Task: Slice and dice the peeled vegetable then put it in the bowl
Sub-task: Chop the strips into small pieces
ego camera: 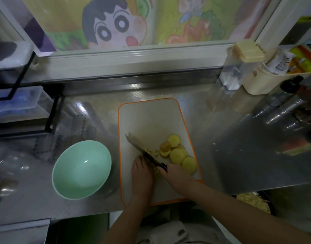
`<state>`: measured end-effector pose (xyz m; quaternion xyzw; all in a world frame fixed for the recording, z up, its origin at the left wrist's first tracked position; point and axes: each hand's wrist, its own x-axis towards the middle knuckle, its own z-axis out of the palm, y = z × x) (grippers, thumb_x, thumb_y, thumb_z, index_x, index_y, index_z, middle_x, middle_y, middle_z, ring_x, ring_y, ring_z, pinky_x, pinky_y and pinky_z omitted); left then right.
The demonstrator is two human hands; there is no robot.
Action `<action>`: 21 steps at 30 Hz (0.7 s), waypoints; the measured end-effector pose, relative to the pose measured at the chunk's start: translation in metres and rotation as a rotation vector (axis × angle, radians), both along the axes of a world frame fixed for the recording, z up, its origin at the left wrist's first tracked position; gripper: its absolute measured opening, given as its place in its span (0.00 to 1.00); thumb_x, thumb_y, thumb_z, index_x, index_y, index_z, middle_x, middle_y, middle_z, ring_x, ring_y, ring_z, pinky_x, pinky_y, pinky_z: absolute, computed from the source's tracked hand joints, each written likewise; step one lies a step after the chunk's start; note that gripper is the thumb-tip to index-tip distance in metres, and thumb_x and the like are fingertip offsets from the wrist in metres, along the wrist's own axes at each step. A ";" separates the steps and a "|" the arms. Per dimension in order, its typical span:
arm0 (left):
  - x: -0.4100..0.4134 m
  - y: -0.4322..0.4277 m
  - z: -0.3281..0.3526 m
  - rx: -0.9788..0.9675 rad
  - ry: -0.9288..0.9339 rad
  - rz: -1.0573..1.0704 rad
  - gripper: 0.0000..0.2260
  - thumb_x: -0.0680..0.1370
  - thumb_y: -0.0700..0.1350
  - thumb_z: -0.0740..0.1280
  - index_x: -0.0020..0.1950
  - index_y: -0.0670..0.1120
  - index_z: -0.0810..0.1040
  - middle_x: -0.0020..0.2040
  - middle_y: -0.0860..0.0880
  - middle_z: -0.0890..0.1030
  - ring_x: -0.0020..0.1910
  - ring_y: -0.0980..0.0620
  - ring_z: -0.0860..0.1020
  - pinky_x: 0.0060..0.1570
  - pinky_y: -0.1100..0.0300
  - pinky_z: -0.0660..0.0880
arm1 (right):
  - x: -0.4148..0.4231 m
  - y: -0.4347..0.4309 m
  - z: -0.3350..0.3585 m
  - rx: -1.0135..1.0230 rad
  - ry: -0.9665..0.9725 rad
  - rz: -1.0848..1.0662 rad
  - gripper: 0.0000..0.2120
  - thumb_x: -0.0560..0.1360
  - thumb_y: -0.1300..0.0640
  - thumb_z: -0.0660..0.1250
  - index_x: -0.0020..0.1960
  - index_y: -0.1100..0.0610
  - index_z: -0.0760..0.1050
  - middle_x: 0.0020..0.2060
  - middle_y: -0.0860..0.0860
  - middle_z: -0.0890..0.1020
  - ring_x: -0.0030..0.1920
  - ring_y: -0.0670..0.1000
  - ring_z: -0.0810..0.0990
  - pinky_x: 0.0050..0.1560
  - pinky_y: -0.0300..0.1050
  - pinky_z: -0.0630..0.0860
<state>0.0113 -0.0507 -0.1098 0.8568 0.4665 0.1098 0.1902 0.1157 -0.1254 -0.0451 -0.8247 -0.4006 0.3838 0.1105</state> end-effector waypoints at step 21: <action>-0.014 0.007 0.028 -0.131 0.233 -0.220 0.44 0.74 0.64 0.61 0.75 0.38 0.43 0.74 0.42 0.54 0.72 0.45 0.55 0.71 0.58 0.51 | 0.022 0.014 0.027 0.189 0.075 -0.015 0.23 0.82 0.52 0.56 0.29 0.54 0.59 0.24 0.50 0.64 0.24 0.47 0.61 0.25 0.39 0.54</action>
